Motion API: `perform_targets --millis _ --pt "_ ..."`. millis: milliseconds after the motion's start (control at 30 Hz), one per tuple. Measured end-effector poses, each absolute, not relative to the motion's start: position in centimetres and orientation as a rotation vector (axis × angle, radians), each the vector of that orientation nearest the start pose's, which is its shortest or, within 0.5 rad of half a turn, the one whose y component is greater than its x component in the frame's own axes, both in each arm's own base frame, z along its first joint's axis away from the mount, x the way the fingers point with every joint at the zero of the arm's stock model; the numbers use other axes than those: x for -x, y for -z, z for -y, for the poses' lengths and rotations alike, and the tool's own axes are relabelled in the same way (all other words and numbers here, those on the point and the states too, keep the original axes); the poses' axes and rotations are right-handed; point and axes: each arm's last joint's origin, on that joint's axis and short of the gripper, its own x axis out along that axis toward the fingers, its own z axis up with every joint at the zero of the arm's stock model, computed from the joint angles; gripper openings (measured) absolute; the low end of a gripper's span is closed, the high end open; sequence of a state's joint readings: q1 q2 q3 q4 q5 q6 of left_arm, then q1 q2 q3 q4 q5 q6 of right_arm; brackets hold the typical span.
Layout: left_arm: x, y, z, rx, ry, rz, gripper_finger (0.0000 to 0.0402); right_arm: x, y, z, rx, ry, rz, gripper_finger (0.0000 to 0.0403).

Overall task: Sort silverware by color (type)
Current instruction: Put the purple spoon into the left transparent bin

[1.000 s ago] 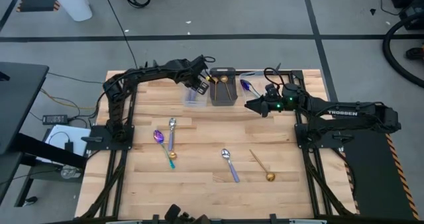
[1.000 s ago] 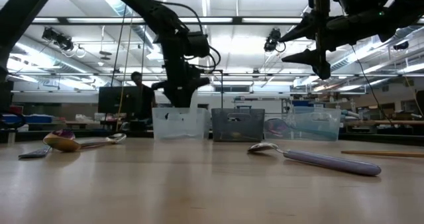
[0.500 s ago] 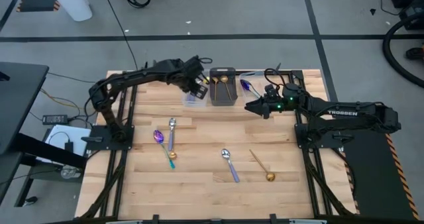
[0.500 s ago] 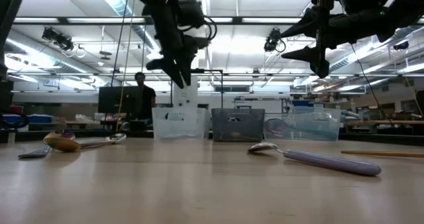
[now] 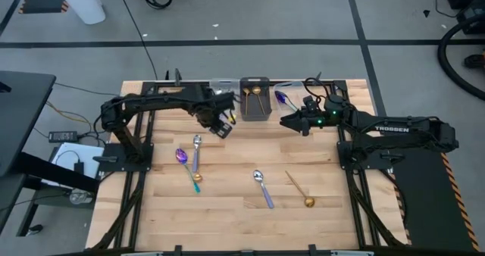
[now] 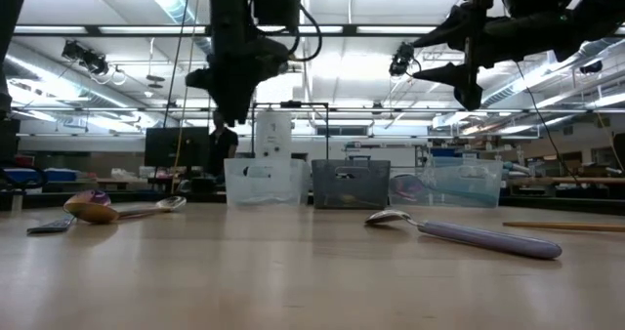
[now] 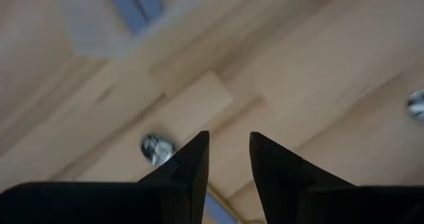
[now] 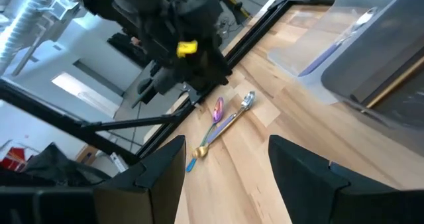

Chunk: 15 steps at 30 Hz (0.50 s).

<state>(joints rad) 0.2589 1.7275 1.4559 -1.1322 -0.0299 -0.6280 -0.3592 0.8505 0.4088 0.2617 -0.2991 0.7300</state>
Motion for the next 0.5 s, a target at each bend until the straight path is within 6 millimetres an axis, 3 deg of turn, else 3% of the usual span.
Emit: perform_targets --millis 333,500 --pt "-30.1 -21.0 -4.8 0.759 -0.678 -1.479 0.0117 -18.0 -23.4 5.0 -0.798 0.044 -0.171 0.0225" --pt "-29.0 -19.1 -4.6 0.798 -0.751 -1.522 0.0117 -18.1 -23.4 4.6 -0.795 0.022 -0.180 0.0225"
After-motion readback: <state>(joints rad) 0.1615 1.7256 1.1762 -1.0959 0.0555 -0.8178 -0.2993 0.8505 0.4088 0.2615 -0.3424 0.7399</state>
